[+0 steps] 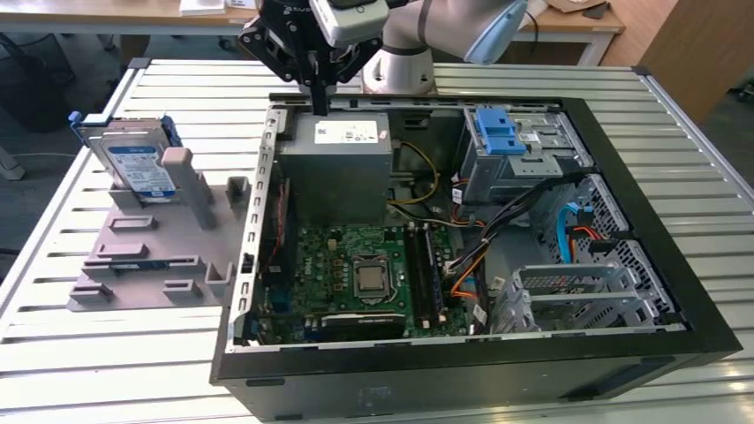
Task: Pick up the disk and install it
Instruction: 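Reach for the disk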
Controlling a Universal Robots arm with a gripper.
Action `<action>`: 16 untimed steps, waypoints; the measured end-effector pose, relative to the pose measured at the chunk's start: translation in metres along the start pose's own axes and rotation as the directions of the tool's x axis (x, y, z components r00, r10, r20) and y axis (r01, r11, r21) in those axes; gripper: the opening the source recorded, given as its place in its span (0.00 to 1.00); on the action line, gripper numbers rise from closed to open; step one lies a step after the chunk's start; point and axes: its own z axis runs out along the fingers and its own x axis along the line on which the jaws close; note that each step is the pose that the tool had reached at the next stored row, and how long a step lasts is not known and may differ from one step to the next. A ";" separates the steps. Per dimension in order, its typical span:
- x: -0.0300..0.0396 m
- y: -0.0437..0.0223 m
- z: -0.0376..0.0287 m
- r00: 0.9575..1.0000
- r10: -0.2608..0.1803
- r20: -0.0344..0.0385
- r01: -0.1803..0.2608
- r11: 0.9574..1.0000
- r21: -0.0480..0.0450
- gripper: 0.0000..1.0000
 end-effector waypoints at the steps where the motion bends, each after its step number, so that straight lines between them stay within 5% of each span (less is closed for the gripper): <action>1: 0.0010 -0.0001 0.0000 1.000 0.000 0.000 0.000 1.000 0.000 0.11; 9: 0.0107 -0.0004 0.0001 1.000 0.000 -0.001 0.000 1.000 0.000 0.11; 10: 0.0109 -0.0003 0.0002 1.000 0.000 -0.004 0.000 1.000 0.000 0.11; 13: 0.0110 -0.0002 0.0002 0.999 0.001 -0.034 -0.001 1.000 0.001 0.11; 16: 0.0111 -0.0002 0.0003 0.999 0.002 -0.039 -0.002 1.000 0.002 0.11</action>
